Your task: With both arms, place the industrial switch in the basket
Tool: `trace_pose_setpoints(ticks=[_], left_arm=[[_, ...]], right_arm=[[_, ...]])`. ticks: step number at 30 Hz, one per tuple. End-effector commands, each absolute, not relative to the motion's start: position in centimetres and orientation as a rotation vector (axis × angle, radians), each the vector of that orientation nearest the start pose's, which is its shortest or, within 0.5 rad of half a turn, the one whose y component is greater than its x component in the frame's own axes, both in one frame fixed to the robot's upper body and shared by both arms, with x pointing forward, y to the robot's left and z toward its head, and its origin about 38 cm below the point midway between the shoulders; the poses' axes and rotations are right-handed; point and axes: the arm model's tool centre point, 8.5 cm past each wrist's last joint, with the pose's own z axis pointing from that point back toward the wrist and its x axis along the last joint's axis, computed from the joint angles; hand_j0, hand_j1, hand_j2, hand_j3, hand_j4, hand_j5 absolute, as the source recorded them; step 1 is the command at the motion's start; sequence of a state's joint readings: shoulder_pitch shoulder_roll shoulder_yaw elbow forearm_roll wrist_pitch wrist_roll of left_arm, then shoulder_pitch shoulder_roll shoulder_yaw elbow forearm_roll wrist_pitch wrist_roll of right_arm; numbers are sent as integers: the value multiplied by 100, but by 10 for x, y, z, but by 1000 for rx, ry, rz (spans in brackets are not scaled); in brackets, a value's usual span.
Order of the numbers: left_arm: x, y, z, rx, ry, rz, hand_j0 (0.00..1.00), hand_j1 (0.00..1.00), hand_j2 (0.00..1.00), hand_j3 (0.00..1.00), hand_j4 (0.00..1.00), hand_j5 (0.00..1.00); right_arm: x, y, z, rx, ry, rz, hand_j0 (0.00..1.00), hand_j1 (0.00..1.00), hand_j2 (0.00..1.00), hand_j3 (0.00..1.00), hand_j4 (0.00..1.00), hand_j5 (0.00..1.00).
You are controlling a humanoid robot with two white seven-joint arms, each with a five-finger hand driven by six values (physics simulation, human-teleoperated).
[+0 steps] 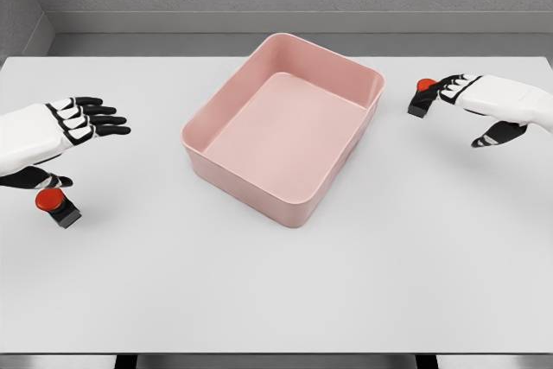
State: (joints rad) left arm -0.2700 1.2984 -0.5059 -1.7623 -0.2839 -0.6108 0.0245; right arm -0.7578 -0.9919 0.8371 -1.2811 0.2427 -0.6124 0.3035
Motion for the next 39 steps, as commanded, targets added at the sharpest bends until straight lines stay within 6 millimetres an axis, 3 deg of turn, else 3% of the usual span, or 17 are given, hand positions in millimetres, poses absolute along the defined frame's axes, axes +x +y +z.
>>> trace_pose_setpoints(ticks=[1, 4, 6, 11, 17, 23, 27, 31, 39], left_arm=[[336, 370, 261, 502, -1675, -1935, 100, 100, 100, 100, 100, 100], [338, 370, 267, 519, -1679, -1942, 100, 100, 100, 100, 100, 100], [337, 374, 263, 499, -1578, -2013, 100, 100, 100, 100, 100, 100], [317, 406, 255, 474, -1324, -2131, 100, 100, 100, 100, 100, 100], [318, 409, 258, 489, -1313, -2135, 100, 100, 100, 100, 100, 100], [317, 395, 217, 457, -1291, -2215, 100, 100, 100, 100, 100, 100], [314, 396, 210, 447, -1264, -2235, 100, 100, 100, 100, 100, 100], [318, 407, 211, 475, -1236, -2222, 100, 100, 100, 100, 100, 100], [324, 419, 215, 517, -1208, -2204, 100, 100, 100, 100, 100, 100]], right_arm=[[443, -382, 223, -467, -1394, 1894, 100, 100, 100, 100, 100, 100], [445, -392, 221, -484, -1380, 1863, 100, 100, 100, 100, 100, 100], [449, -395, 227, -494, -1406, 1827, 100, 100, 100, 100, 100, 100], [454, -396, 240, -540, -1569, 1678, 100, 100, 100, 100, 100, 100], [455, -386, 234, -458, -1591, 1639, 100, 100, 100, 100, 100, 100], [459, -374, 233, -420, -1581, 1674, 100, 100, 100, 100, 100, 100], [464, -365, 234, -398, -1588, 1683, 100, 100, 100, 100, 100, 100], [475, -349, 237, -386, -1614, 1687, 100, 100, 100, 100, 100, 100], [483, -351, 229, -426, -1519, 1629, 100, 100, 100, 100, 100, 100]])
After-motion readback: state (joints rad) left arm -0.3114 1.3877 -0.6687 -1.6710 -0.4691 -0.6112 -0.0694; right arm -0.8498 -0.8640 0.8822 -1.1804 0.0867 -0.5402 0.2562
